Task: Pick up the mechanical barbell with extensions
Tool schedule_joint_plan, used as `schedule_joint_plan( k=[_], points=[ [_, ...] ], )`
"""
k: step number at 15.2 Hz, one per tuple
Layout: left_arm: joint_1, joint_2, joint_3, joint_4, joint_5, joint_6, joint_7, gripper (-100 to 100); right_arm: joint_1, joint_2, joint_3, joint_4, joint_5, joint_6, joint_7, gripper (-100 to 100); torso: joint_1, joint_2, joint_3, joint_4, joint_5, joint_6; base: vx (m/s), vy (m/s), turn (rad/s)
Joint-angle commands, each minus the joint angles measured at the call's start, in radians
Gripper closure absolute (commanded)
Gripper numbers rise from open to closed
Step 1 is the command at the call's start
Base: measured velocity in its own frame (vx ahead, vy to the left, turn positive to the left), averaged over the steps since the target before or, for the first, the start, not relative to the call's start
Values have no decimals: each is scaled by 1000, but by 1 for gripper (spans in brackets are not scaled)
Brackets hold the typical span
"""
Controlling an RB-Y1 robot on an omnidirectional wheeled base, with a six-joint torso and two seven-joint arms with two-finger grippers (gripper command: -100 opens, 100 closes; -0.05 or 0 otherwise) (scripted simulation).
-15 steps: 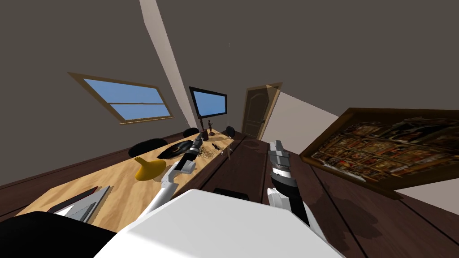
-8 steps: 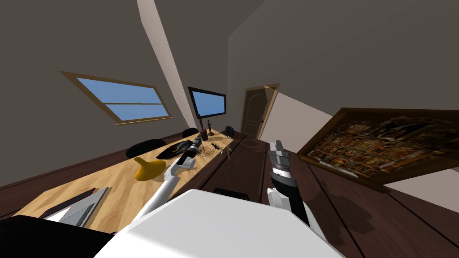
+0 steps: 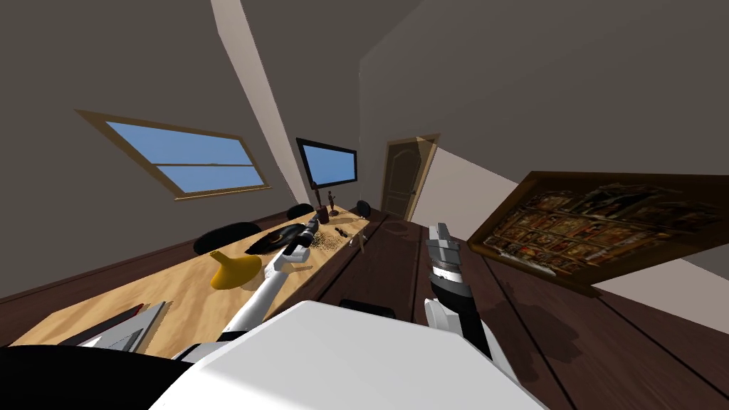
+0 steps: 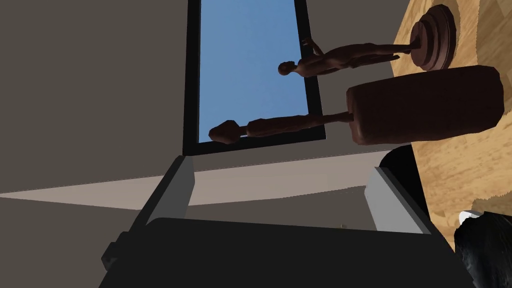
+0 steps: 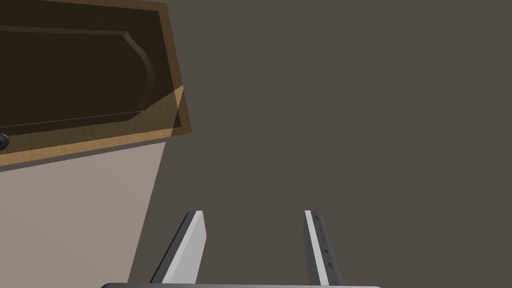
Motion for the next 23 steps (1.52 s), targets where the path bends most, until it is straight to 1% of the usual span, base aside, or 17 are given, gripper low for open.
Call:
schedule_joint_plan(
  k=[1, 3, 4, 6, 7, 9, 10, 11, 13, 14, 16, 17, 19, 20, 21, 22, 23],
  points=[
    [-43, 6, 14, 50, 29, 50, -10, -100, 0, 0, 0, 0, 0, 0, 0, 0, 0, 0, 0, 0, 0, 0, -12, 5, -56],
    [-43, 6, 14, 78, 29, 50, -10, -100, 0, 0, 0, 0, 0, 0, 0, 0, 0, 0, 0, 0, 0, 0, -9, 7, -44],
    [-81, 14, 24, 119, 57, 88, -17, -100, 0, 0, 0, 0, 0, 0, 0, 0, 0, 0, 0, 0, 0, 0, -5, 7, -46],
    [-81, 14, 24, 142, 57, 89, -17, -100, 0, 0, 0, 0, 0, 0, 0, 0, 0, -1, 0, 0, 0, 0, -3, 8, -38],
    [-119, 21, 33, 173, 85, 128, -24, -100, 0, 0, 0, 0, 0, 0, 0, 0, 0, -1, 0, 0, 0, 0, 1, 9, -47],
    [-119, 21, 33, 207, 85, 128, -24, -100, 0, 0, 0, 0, 0, 0, 0, 0, 0, -1, -1, 0, 0, 0, 4, 9, -41],
    [-119, 21, 33, 207, 85, 128, -24, -100, 0, 0, 0, 0, 0, 0, 0, 0, 0, -1, -1, 0, 0, 0, 0, 0, 0],
    [-157, 26, 41, 237, 113, 167, -31, -100, 0, 0, 0, 0, 0, 0, 0, 0, 0, -1, -1, 0, 0, 0, 5, 5, -42],
    [-157, 26, 41, 272, 113, 167, -31, -100, 0, 0, 0, 0, 0, 0, 0, 0, 0, -2, -1, 0, 0, 0, 8, 11, -46],
    [-194, 30, 48, 302, 141, 206, -37, -100, 0, 0, 0, 0, 0, 0, 0, 0, 0, -2, -1, 0, 0, 0, 14, 15, -39],
    [-194, 30, 48, 336, 141, 206, -37, -100, 0, 0, 0, 0, 0, 0, 0, 0, 0, -2, -1, 0, 0, 0, 17, 15, -34],
    [-231, 33, 55, 359, 169, 245, -44, -100, 0, 0, 0, 0, 0, 0, 0, 0, 0, -2, -1, -1, 0, 0, 19, 16, -43],
    [-231, 33, 55, 400, 169, 245, -44, -100, 0, 0, 0, 0, 0, 0, 0, 0, 0, -3, -2, -1, 0, 0, 22, 15, -35],
    [-268, 34, 61, 433, 197, 284, -51, -100, 0, 0, 0, 0, 0, 0, 0, 0, 0, -3, -2, -1, 0, 0, 22, 16, -40],
    [-268, 34, 61, 462, 197, 284, -51, -100, 0, 0, 0, 0, 0, 0, 0, 0, 1, -3, -2, -1, 0, 0, 28, 23, -44],
    [-304, 35, 66, 491, 224, 310, -58, -100, 0, 0, 0, 0, 0, 0, 0, 0, 1, -3, -2, -1, 0, 0, 37, 30, -59],
    [-304, 35, 66, 509, 224, 321, -58, -100, 0, 0, 0, 0, 0, 0, 0, 0, 1, -4, -2, -1, 0, 0, 42, 31, -56]
  ],
)
